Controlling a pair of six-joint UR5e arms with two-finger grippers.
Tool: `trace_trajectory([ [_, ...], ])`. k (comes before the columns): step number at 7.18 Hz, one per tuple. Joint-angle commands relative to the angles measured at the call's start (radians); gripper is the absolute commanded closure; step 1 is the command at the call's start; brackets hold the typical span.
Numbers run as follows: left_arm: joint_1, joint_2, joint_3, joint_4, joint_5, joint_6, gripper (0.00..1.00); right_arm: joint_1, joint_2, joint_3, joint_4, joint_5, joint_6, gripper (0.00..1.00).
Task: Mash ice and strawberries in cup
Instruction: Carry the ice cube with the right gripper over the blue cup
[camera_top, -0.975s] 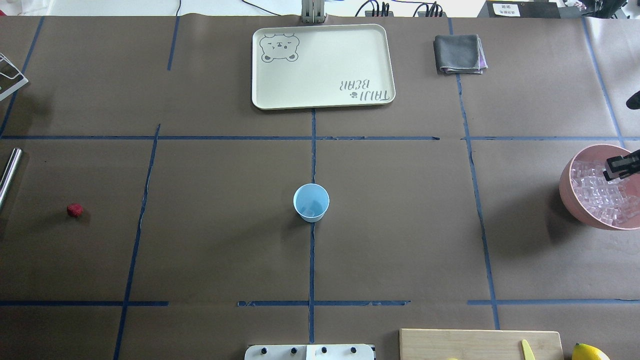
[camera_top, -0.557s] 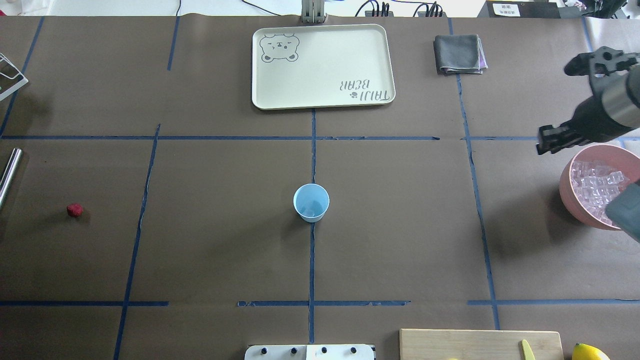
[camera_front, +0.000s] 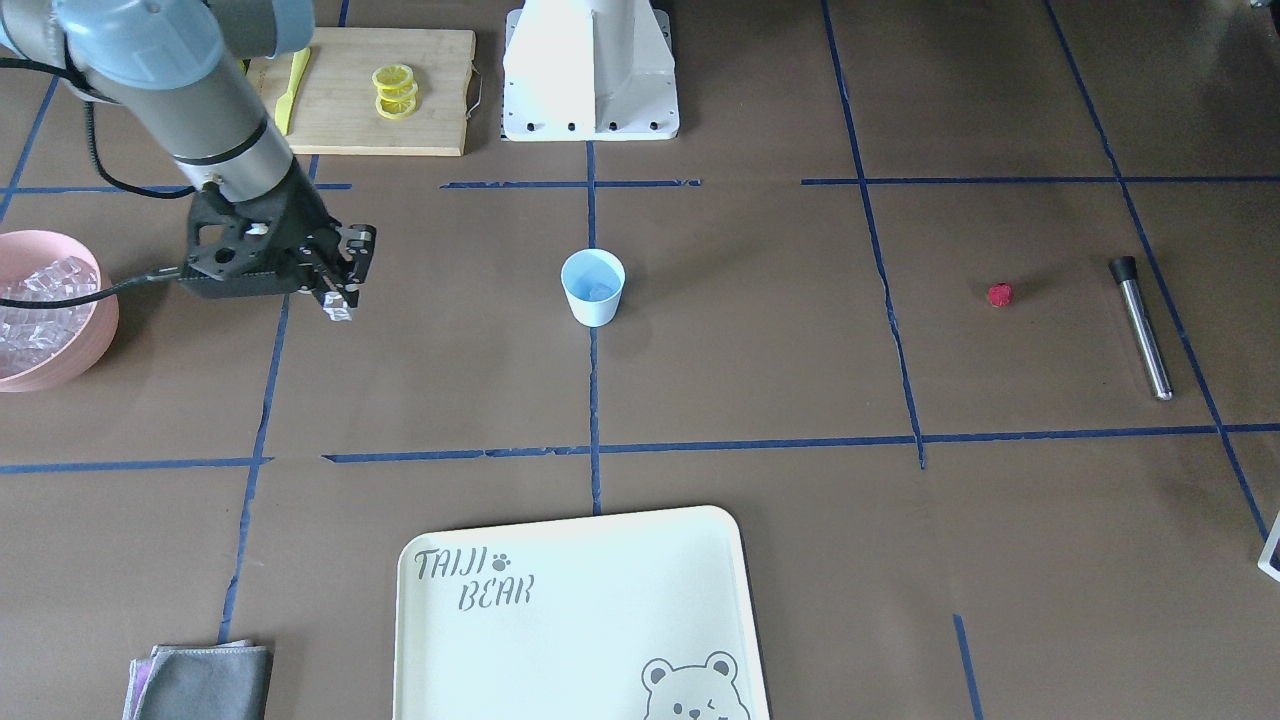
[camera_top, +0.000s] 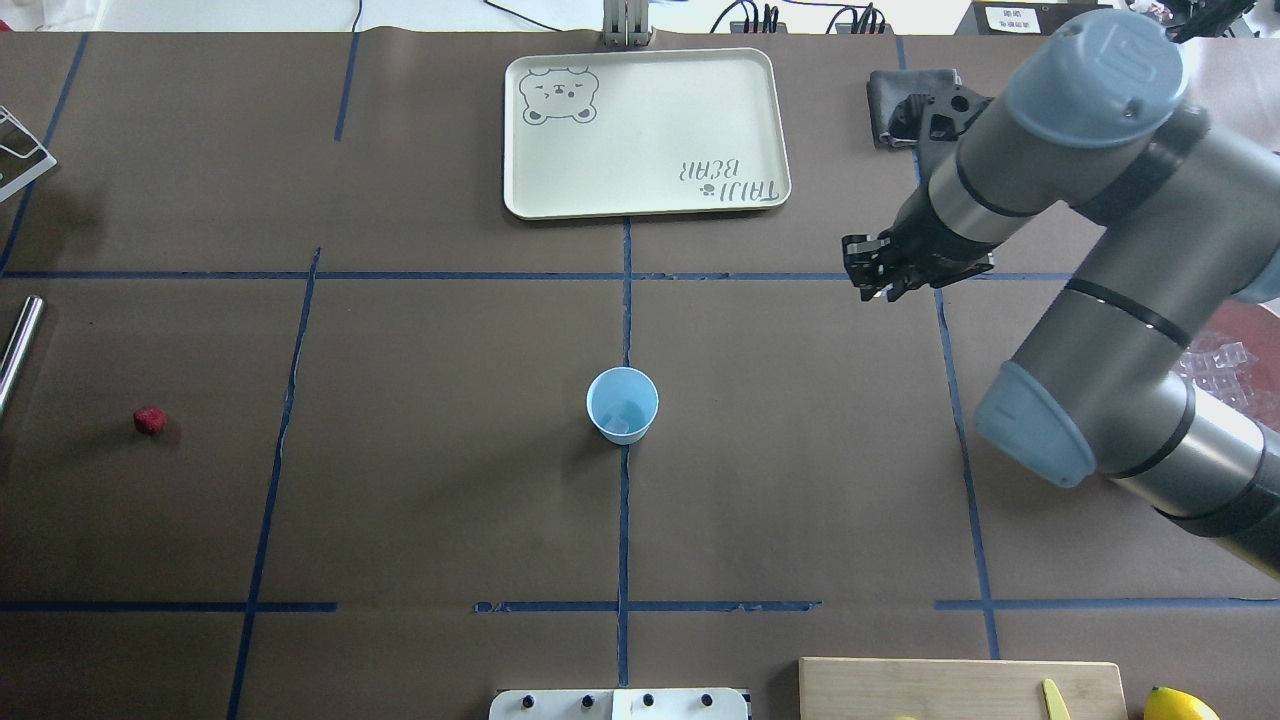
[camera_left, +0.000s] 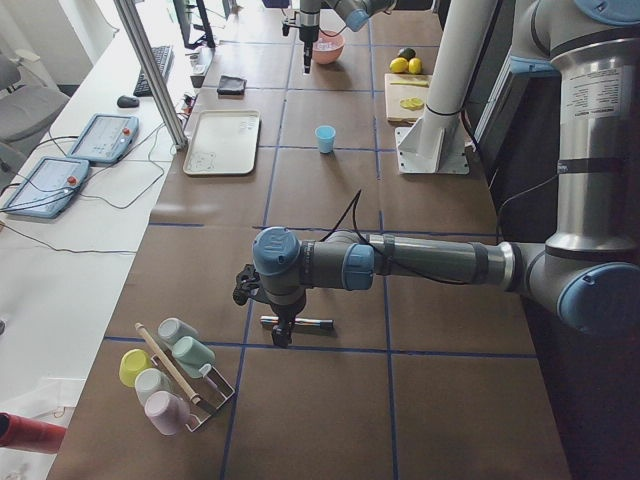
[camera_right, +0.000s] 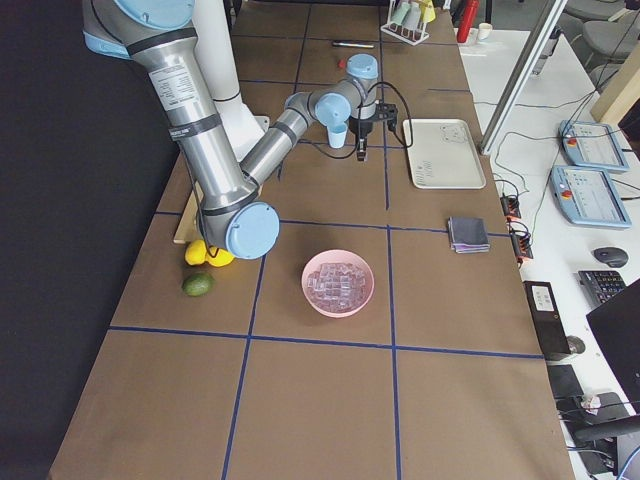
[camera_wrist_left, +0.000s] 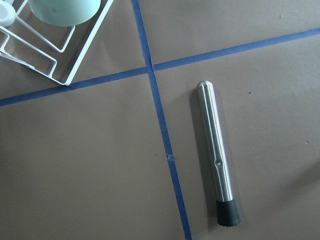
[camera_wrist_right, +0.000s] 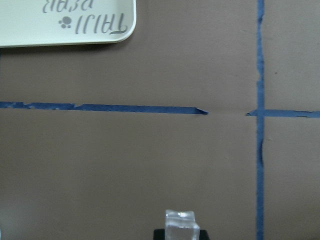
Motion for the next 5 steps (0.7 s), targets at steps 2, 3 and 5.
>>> trace_trajectory([
  [2, 0.0, 0.014, 0.001, 0.0, 0.0, 0.0, 0.0, -0.207, 0.243, -0.121, -0.016, -0.18, 0.289, 0.99],
  [3, 0.0, 0.014, 0.001, 0.0, 0.0, 0.0, 0.0, -0.244, 0.298, -0.182, -0.016, -0.212, 0.328, 0.98],
  [5, 0.0, 0.014, 0.001, 0.0, 0.0, 0.0, 0.0, -0.29, 0.323, -0.226, -0.014, -0.248, 0.342, 0.98],
])
